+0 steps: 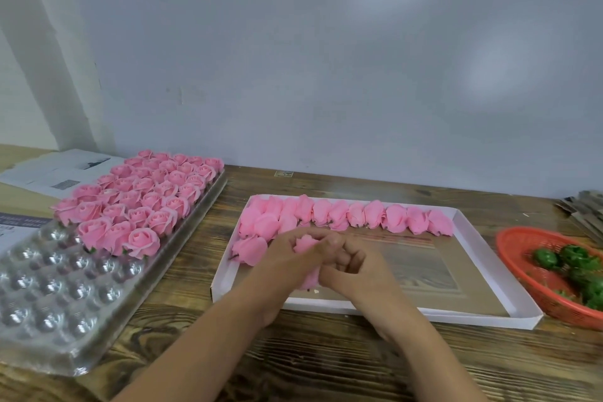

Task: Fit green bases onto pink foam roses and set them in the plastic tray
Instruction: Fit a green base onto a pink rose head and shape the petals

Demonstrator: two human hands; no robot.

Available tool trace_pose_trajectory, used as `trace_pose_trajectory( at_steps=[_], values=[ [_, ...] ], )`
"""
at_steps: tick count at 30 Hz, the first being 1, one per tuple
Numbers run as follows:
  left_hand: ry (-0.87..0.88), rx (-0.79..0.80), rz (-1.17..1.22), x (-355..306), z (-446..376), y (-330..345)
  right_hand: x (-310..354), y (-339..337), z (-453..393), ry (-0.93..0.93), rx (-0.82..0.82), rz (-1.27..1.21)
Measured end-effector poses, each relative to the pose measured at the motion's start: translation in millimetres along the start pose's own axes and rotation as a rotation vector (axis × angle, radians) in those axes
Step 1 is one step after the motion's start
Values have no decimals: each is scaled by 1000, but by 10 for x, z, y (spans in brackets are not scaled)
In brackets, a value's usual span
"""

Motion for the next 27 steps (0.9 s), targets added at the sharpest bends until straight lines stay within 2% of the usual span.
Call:
trace_pose_trajectory(
  at_steps=[7, 11, 14, 19, 24, 27],
  values=[
    [-90, -142, 274, 49, -108, 61, -105, 14, -8, 32, -85, -26],
    [-112, -209, 361, 98, -151, 99, -145, 54, -28, -24, -181, -15],
    [-58, -157, 412, 145, -131, 54, -163, 45, -18, -4, -173, -134],
    [50, 39, 353, 184, -31, 76, -179, 56, -2, 68, -108, -383],
    [24, 15, 293, 198, -23, 55, -236, 136, -4, 248, -2, -632],
    [-5, -37, 282, 198, -12, 67, -243, 155, -3, 332, 21, -698]
  ],
)
Point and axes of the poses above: each hand's wrist, its own z-axis away from the middle knuckle, its own y-axis out of the palm, x = y × z, the point moved 3 cm from there along -z, towards the middle knuckle, and after that the axes turned 15 degrees about -z, right-handed, at the moved point
